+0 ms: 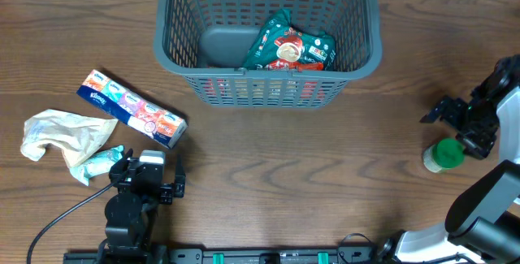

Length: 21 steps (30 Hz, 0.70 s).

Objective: Pack container
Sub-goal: 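Move the right gripper down over the green-capped jar and grasp it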

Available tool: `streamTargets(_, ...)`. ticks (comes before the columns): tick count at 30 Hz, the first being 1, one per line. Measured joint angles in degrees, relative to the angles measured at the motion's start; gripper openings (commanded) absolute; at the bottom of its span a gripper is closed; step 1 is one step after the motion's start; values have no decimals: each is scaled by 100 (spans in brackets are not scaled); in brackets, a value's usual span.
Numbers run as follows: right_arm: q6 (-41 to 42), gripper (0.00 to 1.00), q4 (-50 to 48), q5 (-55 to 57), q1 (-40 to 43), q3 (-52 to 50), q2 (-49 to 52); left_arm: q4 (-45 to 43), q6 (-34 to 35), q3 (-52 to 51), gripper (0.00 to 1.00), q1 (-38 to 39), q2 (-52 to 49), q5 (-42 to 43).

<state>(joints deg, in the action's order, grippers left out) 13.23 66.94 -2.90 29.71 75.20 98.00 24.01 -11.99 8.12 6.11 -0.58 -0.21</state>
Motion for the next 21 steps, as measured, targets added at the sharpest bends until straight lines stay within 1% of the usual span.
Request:
streamTargets(6,44,99,-122,7,0,-216,0,-2,2,0,98,0,0,-2)
streamTargets(13,50,99,-157,15,0,-219,0,-2,2,0,98,0,0,0)
streamTargets(21,251,99,-76,245,87,-221,0,-2,2,0,99,0,0,-2)
